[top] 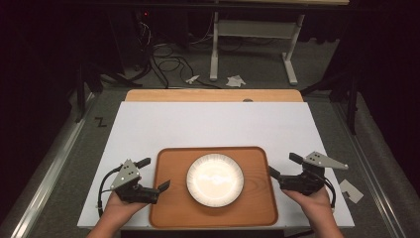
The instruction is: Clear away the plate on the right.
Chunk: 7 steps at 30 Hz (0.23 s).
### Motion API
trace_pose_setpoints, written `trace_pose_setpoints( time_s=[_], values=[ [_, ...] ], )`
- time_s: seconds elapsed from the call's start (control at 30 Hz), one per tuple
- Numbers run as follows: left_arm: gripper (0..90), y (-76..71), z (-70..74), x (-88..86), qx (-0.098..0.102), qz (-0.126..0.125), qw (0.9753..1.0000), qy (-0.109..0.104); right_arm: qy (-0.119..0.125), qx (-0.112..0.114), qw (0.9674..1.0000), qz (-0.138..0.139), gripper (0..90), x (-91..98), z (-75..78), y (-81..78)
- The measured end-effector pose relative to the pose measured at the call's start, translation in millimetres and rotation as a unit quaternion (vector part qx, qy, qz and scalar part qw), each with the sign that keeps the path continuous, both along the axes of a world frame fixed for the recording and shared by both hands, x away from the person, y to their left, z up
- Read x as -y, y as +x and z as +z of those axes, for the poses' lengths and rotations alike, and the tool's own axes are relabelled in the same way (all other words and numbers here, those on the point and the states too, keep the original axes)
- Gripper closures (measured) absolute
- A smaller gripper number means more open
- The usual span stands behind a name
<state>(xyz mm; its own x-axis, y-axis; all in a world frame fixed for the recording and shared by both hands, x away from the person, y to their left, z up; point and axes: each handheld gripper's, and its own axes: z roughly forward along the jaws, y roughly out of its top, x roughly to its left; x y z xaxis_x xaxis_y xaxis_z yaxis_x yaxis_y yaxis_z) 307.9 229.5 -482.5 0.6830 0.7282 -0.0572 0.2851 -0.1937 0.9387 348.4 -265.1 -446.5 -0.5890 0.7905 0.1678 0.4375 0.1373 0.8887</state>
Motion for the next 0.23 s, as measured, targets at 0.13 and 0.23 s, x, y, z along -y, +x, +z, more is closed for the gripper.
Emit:
trace_pose_setpoints(
  time_s=[0.13, 0.23],
  values=[
    [0.3, -0.4, -0.3, -0.2, -0.003, 0.001, 1.0000, -0.002, -0.013, -0.001, 0.9999, 0.008, 0.0, -3.9, -3.0, 0.4],
    [0.3, -1.2, 0.1, -0.4, -0.003, 0.001, 1.0000, -0.003, -0.011, 0.007, 0.9999, 0.005, 0.0, -2.2, -3.0, 0.8]
  ],
)
